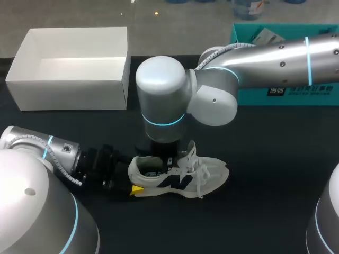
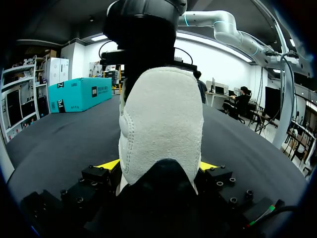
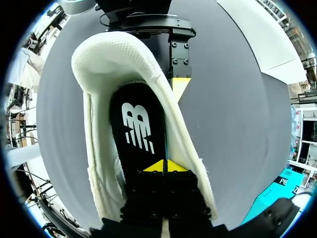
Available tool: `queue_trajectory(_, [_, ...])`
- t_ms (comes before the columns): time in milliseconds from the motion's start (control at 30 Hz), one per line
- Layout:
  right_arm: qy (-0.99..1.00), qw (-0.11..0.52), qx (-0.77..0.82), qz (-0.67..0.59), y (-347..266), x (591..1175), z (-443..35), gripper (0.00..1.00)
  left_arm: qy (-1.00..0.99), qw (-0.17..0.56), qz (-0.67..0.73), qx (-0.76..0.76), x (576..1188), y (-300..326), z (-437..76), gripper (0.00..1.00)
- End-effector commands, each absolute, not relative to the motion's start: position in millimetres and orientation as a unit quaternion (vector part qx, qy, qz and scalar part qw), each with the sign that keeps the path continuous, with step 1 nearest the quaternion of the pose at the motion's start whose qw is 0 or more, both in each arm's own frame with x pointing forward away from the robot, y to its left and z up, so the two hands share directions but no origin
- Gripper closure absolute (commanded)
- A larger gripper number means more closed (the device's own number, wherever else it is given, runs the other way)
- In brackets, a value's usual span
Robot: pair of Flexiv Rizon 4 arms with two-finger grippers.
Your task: Take the shoe out of the shoebox, open the shoe tongue, remove and reinsert the insole, then place the shoe into the shoebox
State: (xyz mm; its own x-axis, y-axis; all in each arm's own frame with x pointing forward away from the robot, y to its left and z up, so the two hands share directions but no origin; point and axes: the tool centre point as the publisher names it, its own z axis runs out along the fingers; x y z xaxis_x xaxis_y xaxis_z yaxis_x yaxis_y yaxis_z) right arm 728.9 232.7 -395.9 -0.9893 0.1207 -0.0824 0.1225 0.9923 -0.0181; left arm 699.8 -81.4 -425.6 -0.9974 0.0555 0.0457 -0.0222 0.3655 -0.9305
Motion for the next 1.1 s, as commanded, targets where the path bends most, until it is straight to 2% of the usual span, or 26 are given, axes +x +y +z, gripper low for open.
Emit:
queue_trajectory(33, [0.998, 0.033, 0.061, -0.009, 234, 729, -404, 0.86, -0.826, 0.034, 0.563, -0.010, 698, -83, -429, 1.00])
queue_trajectory(100, [0.998, 0.024, 0.062, -0.011, 234, 728, -407, 0.69, -0.826, 0.034, 0.563, -0.010, 698, -83, -429, 1.00])
queue_trajectory(200, [0.998, 0.021, 0.063, -0.011, 233, 726, -409, 0.65, -0.826, 0.034, 0.563, -0.010, 698, -83, -429, 1.00])
queue_trajectory(267, [0.997, 0.017, 0.068, -0.013, 230, 724, -410, 0.57, -0.826, 0.034, 0.563, -0.010, 698, -83, -429, 1.00])
queue_trajectory(433, [0.997, 0.017, 0.071, -0.010, 228, 724, -410, 0.52, -0.826, 0.034, 0.563, -0.010, 698, -83, -429, 1.00])
queue_trajectory(733, [0.996, -0.056, 0.064, -0.003, 235, 715, -445, 0.52, -0.826, 0.034, 0.563, -0.010, 698, -83, -429, 1.00])
queue_trajectory(867, [0.994, -0.076, 0.075, -0.005, 233, 706, -453, 0.63, -0.826, 0.034, 0.563, -0.010, 698, -83, -429, 1.00])
queue_trajectory(933, [0.994, -0.079, 0.082, -0.003, 230, 703, -454, 0.91, -0.826, 0.034, 0.563, -0.010, 698, -83, -429, 1.00])
queue_trajectory(967, [0.993, -0.079, 0.084, -0.003, 230, 701, -454, 1.00, -0.826, 0.034, 0.563, -0.010, 698, -83, -429, 1.00])
queue_trajectory(1100, [0.993, -0.078, 0.092, -0.005, 228, 696, -447, 1.00, -0.826, 0.034, 0.563, -0.010, 698, -83, -429, 1.00])
